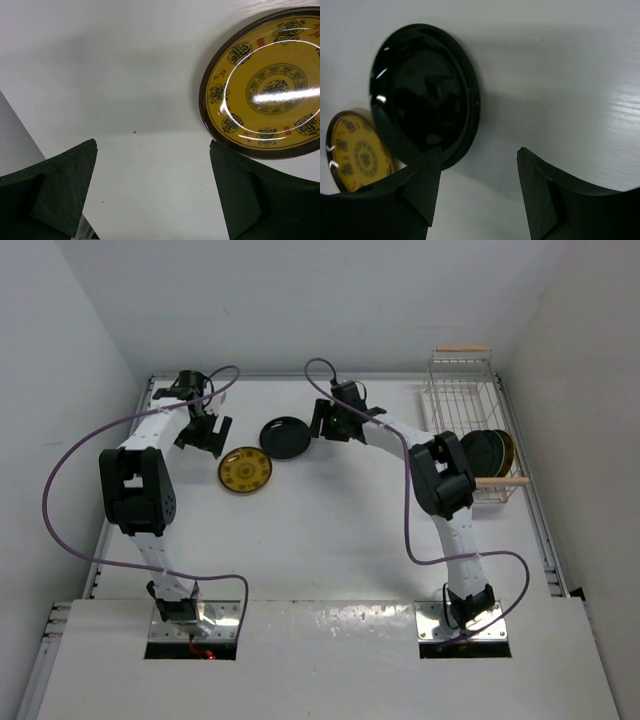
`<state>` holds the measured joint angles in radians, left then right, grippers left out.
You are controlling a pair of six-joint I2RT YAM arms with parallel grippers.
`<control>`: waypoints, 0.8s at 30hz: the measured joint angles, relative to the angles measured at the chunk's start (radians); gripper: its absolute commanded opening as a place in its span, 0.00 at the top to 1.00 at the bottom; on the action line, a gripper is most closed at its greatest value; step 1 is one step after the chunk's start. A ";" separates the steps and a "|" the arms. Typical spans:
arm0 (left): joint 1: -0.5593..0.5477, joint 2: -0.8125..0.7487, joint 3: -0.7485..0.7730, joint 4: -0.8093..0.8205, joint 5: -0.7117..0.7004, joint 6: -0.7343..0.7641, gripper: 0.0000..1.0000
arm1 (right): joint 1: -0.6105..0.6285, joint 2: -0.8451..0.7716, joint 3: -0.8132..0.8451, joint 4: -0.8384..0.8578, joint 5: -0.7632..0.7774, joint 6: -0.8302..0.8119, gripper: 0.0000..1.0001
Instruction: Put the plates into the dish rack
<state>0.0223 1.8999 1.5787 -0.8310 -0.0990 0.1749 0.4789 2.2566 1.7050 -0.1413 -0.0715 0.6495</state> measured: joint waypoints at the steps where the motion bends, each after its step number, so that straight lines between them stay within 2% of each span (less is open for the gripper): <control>1: 0.003 0.000 -0.001 0.000 0.000 0.000 0.01 | -0.001 0.038 0.015 -0.003 -0.010 0.036 0.39; 4: 0.012 0.000 -0.002 0.001 -0.002 0.000 0.01 | -0.002 0.130 0.066 0.013 -0.028 0.145 0.42; 6: 0.012 0.000 -0.002 0.002 -0.002 0.000 0.01 | -0.002 0.137 0.091 0.013 -0.021 0.205 0.44; 8: 0.012 0.000 -0.002 0.002 -0.001 0.000 0.01 | 0.001 0.137 0.095 0.024 -0.009 0.279 0.50; 13: 0.012 0.000 -0.002 0.002 0.000 0.000 0.01 | 0.022 0.171 0.109 0.024 0.002 0.378 0.56; 17: 0.012 0.000 -0.002 0.002 0.004 0.001 0.01 | 0.048 0.203 0.136 0.034 0.016 0.458 0.65; 19: 0.012 0.000 -0.002 0.002 0.005 0.001 0.01 | 0.055 0.206 0.136 0.031 0.024 0.488 0.79; 21: 0.012 0.000 -0.002 0.002 0.006 0.002 0.01 | 0.059 0.212 0.135 0.024 0.030 0.514 1.00; 24: 0.013 0.000 -0.002 0.002 0.006 0.004 0.01 | 0.060 0.215 0.121 0.045 0.029 0.537 1.00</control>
<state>0.0349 1.8999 1.5768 -0.8291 -0.0933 0.1787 0.5392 2.4718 1.8263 -0.0959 -0.0425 1.1862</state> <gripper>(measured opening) 0.989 0.012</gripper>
